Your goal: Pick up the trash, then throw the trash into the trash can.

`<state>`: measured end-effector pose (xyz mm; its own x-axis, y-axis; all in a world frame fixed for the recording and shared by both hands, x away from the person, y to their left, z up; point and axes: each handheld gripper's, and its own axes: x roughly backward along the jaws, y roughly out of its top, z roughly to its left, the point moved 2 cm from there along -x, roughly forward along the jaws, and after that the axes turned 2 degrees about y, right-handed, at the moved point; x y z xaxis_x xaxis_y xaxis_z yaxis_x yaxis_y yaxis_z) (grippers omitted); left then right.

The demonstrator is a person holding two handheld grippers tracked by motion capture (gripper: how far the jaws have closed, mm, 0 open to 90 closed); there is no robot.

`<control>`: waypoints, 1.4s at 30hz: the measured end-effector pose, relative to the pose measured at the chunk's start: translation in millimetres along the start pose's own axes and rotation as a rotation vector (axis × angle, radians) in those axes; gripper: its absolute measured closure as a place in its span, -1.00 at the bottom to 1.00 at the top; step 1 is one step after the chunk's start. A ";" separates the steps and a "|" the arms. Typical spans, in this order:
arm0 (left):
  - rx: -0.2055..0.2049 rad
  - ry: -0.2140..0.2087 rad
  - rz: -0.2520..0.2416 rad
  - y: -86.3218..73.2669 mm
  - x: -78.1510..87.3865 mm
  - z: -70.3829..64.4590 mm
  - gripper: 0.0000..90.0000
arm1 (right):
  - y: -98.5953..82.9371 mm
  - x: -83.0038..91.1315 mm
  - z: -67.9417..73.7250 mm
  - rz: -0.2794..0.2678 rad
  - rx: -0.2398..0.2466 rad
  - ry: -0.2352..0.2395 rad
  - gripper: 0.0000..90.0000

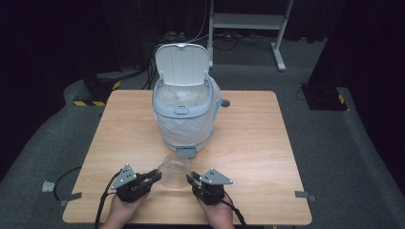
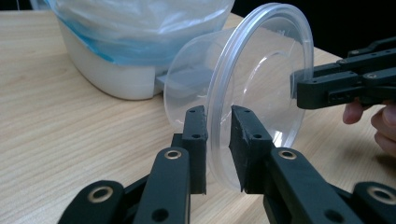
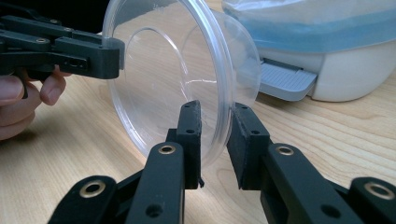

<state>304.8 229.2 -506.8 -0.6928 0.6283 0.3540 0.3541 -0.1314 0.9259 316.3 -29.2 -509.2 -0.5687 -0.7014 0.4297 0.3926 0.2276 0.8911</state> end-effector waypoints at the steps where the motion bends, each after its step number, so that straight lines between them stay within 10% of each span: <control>1: -0.002 -0.001 -0.007 0.3 -0.1 -1.0 0.68 | 0.0 1.1 0.1 -0.002 0.002 -0.002 0.68; 18: -0.026 0.006 -0.098 9.8 11.1 -8.7 0.69 | 8.7 11.6 7.4 -0.068 0.039 -0.020 0.68; 42: -0.065 0.016 -0.276 72.4 27.5 -33.3 0.69 | 62.4 55.6 12.1 -0.287 0.077 -0.053 0.67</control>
<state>290.5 211.5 -425.7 -0.7677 0.6347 0.0884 0.1095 -0.0061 0.9940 300.4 -45.9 -427.9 -0.6865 -0.7084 0.1640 0.1555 0.0772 0.9848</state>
